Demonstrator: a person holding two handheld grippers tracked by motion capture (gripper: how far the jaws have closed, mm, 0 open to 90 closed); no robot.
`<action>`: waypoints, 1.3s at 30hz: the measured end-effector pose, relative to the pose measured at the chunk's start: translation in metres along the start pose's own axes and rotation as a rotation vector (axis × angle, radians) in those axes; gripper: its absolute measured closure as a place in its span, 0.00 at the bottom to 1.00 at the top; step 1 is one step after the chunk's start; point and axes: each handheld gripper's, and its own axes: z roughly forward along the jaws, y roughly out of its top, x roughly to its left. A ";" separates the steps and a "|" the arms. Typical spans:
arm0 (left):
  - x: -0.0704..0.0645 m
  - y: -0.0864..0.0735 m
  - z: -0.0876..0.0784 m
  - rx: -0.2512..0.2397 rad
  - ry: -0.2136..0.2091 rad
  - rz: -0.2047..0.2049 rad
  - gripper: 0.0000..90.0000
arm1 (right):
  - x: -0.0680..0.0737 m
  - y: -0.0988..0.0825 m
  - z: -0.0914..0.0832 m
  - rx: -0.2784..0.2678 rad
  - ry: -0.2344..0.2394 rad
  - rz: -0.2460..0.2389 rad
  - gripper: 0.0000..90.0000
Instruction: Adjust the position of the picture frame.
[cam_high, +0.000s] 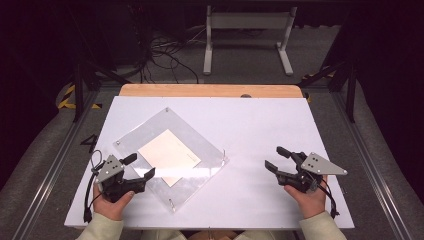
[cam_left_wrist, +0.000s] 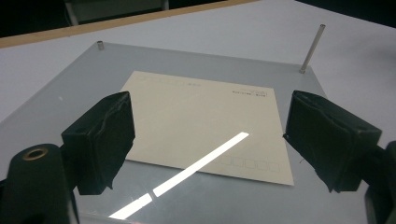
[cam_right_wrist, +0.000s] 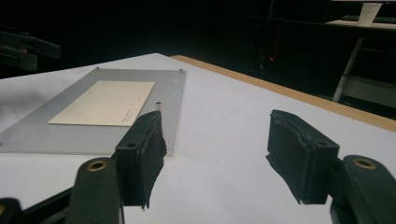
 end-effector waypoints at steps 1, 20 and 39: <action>0.000 0.000 0.000 0.002 0.004 -0.002 0.18 | 0.001 0.001 0.001 0.003 0.006 -0.004 0.40; -0.001 0.002 0.000 0.004 0.011 0.000 0.18 | 0.020 0.026 0.039 0.007 0.119 -0.015 0.38; 0.001 0.002 0.002 0.008 0.009 0.004 0.18 | 0.036 0.033 0.108 0.091 0.167 0.004 0.47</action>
